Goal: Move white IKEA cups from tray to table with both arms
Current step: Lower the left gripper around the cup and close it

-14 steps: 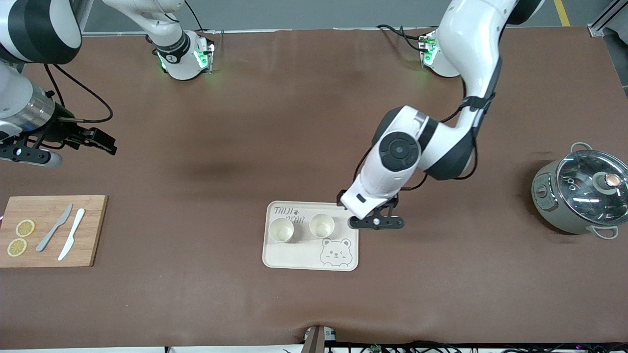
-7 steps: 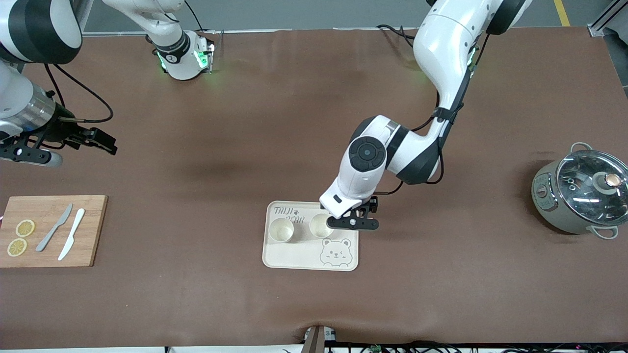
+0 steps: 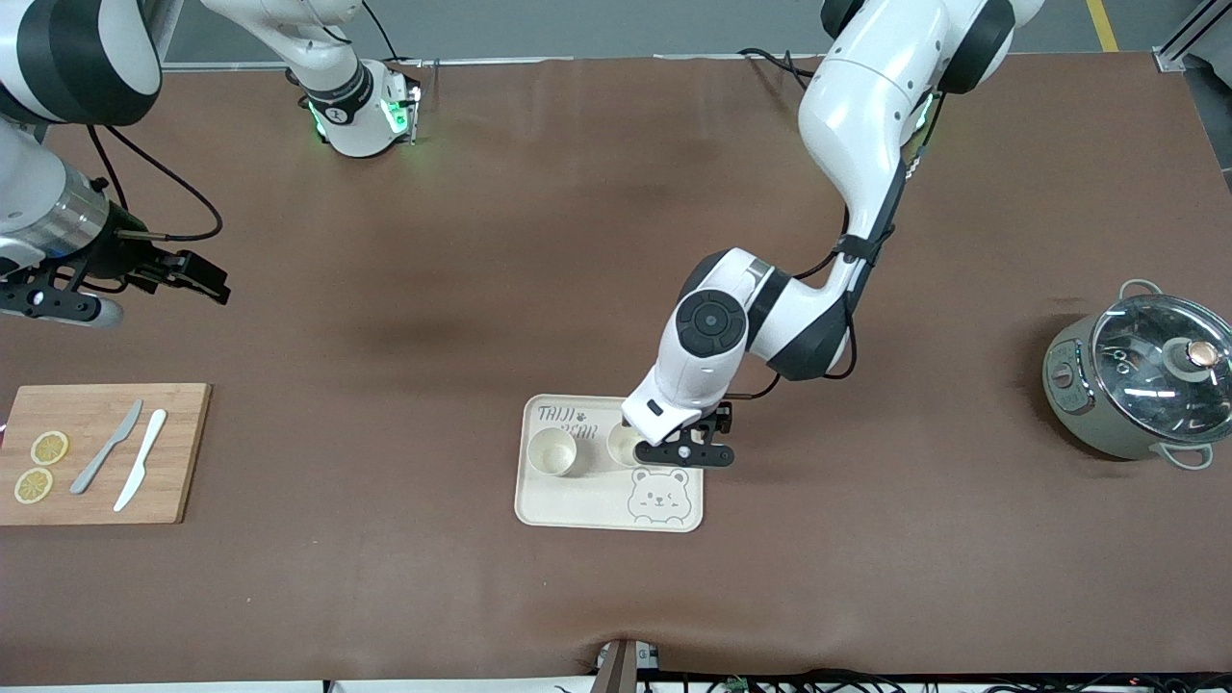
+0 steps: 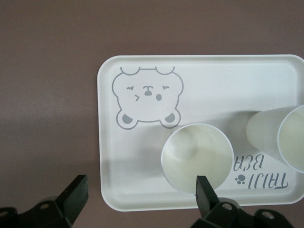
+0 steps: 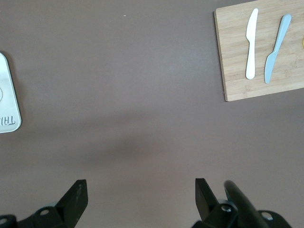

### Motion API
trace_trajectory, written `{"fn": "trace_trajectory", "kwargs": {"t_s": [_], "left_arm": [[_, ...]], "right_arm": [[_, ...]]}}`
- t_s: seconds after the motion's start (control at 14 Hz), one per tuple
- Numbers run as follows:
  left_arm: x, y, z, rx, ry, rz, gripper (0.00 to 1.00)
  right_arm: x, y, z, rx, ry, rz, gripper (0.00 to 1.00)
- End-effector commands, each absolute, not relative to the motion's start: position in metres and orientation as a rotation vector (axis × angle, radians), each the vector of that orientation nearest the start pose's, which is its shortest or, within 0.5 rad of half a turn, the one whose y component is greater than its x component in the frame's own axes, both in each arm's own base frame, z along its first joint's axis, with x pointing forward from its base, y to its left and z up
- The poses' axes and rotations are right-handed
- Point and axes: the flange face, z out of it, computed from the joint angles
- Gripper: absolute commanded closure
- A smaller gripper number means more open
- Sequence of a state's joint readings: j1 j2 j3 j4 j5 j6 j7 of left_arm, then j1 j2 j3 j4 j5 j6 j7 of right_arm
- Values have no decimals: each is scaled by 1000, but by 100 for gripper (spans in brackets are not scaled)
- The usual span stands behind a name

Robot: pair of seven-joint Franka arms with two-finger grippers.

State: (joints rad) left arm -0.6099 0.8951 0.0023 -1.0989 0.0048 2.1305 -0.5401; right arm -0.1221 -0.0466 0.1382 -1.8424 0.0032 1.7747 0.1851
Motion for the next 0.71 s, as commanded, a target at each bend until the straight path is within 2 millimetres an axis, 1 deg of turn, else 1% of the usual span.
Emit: {"fn": "trace_trajectory", "kwargs": {"t_s": [0.0, 0.07, 0.43, 0.57, 0.64], "left_arm": [[653, -457, 282, -3209, 127, -247, 0], [655, -458, 274, -3208, 127, -245, 0], [656, -457, 259, -3196, 150, -225, 0], [655, -456, 249, -3190, 149, -208, 0], [654, -457, 239, -3185, 152, -193, 0]], "right_arm": [[539, 10, 542, -3145, 249, 16, 0], [539, 10, 542, -3145, 249, 16, 0], [539, 10, 542, -3145, 249, 16, 0], [540, 10, 541, -3145, 249, 16, 0], [539, 10, 542, -3145, 249, 14, 0]]}}
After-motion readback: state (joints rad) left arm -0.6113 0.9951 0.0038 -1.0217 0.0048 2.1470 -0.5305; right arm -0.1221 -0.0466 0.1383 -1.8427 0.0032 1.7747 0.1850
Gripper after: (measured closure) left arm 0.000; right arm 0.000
